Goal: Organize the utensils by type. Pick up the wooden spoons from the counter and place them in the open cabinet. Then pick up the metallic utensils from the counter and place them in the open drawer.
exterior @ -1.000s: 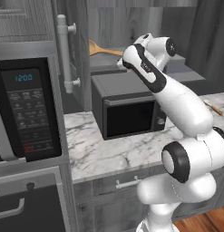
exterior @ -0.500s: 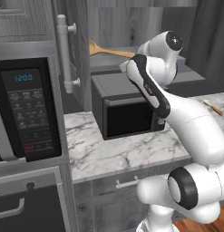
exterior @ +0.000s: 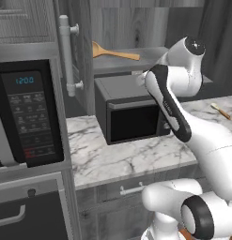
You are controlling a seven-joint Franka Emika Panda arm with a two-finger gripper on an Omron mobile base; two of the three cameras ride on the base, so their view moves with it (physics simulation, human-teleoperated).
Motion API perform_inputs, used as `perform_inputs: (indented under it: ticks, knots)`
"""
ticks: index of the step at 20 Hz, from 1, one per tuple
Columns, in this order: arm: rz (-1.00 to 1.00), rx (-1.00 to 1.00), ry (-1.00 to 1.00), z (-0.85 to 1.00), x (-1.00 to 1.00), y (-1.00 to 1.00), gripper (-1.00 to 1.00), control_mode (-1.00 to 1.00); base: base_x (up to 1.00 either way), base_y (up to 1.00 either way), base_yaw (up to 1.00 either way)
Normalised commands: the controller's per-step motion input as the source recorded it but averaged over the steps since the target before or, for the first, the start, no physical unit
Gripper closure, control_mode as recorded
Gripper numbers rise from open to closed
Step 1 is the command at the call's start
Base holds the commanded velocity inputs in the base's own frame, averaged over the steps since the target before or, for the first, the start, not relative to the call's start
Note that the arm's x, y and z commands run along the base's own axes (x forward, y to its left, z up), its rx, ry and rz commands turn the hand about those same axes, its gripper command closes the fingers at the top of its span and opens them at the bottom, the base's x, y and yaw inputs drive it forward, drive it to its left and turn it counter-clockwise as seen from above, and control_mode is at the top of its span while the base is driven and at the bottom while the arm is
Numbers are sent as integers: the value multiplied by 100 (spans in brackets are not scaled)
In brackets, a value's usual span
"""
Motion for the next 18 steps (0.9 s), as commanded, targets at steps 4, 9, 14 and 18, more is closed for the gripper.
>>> perform_inputs:
  ticks: [4,9,14,18]
  knots:
    - [-10,3,13,-54,-25,-7,-100,-100,0,0,0]
    - [-13,0,10,-60,-23,0,-100,-100,0,0,0]
    - [-15,7,11,-43,-16,-3,-100,-100,0,0,0]
    - [-1,1,1,-10,-2,0,-100,-100,0,0,0]
